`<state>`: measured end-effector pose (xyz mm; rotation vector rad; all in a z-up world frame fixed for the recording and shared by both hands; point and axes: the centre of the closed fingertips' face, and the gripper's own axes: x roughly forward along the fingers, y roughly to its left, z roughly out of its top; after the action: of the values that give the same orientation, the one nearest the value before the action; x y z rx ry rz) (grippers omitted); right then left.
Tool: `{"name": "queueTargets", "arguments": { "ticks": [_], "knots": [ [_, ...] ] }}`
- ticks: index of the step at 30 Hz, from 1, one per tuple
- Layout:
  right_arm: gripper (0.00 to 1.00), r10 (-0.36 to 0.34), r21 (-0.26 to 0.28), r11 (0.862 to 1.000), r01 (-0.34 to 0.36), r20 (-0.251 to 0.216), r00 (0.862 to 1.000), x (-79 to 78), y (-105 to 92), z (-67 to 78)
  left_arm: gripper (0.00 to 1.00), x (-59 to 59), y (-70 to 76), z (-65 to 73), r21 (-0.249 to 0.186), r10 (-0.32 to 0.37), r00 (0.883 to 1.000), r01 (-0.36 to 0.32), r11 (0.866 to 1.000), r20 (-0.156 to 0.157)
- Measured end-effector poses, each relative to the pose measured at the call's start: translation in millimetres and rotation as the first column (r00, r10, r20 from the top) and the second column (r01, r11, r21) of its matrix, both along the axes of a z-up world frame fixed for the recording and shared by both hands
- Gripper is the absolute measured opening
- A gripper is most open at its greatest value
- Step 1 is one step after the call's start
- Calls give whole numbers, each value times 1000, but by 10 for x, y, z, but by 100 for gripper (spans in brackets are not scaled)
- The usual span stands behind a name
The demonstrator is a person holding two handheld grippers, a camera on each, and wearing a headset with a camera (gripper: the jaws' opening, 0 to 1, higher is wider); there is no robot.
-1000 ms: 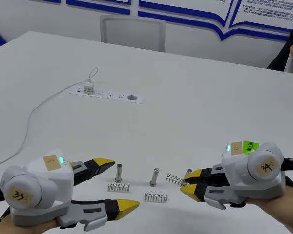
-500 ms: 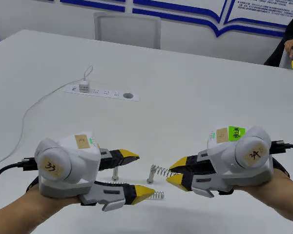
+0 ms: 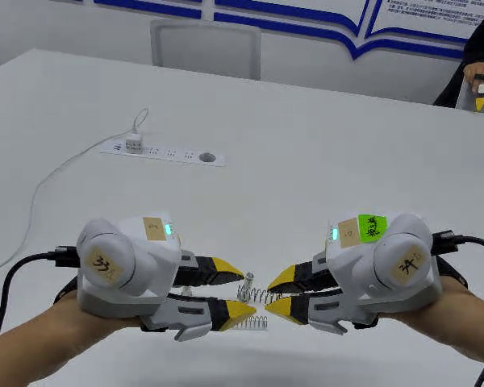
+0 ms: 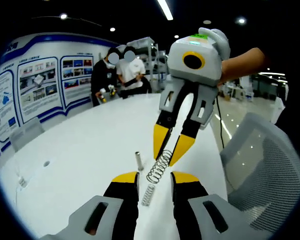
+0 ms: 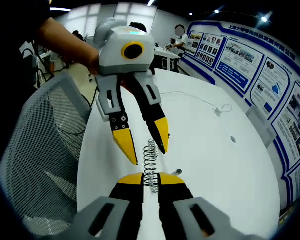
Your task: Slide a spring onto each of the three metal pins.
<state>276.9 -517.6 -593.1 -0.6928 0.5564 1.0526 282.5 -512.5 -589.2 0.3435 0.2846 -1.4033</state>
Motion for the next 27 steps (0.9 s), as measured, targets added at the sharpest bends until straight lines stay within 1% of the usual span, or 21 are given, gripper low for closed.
{"name": "queueTargets", "arguments": {
  "ticks": [3, 5, 7, 8, 9, 11, 13, 15, 16, 17, 18, 20, 23, 27],
  "knots": [
    [11, 8, -3, 1000, -8, 2, 1000, -8, 6, 9, 22, 0, -14, -9, 17, -14, 1000, 14, 1000, 6],
    [11, 15, -9, 1000, -14, 4, 1000, -15, 3, 6, 14, -18, -27, 5, 19, -31, 999, 31, 999, 9],
    [11, 19, -16, 1000, -19, 3, 1000, -23, -4, -1, 14, -21, -36, -1, 35, -41, 999, 41, 999, 23],
    [11, 17, -15, 1000, -17, 2, 1000, -23, -6, -3, 14, -35, -41, -6, 38, -47, 999, 47, 998, 20],
    [11, 20, -16, 1000, -20, -4, 1000, -33, -7, -10, 14, -42, -44, -13, 45, -54, 998, 53, 998, 28],
    [11, 27, -18, 999, -27, -7, 1000, -50, -7, -19, 13, -63, -44, -29, 63, -70, 997, 67, 996, 46],
    [11, 31, -19, 999, -31, -7, 999, -58, -10, -19, 12, -77, -46, -32, 77, -82, 994, 77, 994, 72],
    [11, 33, -20, 999, -33, -7, 999, -63, -16, -18, 11, -90, -50, -29, 86, -88, 993, 81, 993, 81],
    [11, 34, -20, 999, -34, -5, 999, -62, -18, -15, 11, -90, -50, -28, 92, -90, 992, 81, 992, 92],
    [11, 36, -19, 999, -36, -2, 999, -62, -18, -10, 11, -88, -49, -24, 96, -94, 990, 84, 992, 108],
    [11, 39, -19, 999, -39, 0, 999, -63, -22, 0, 10, -100, -50, -17, 95, -100, 988, 89, 991, 115],
    [11, 48, -13, 999, -48, 2, 999, -67, -29, 21, 10, -102, -51, -1, 91, -101, 987, 90, 992, 125],
    [11, 54, 1, 999, -54, -2, 999, -72, -32, 42, 9, -109, -51, 21, 85, -107, 986, 97, 992, 125],
    [12, 62, 9, 998, -62, -13, 998, -83, -26, 35, 9, -134, -52, 27, 96, -136, 980, 123, 988, 145]
  ]
}}
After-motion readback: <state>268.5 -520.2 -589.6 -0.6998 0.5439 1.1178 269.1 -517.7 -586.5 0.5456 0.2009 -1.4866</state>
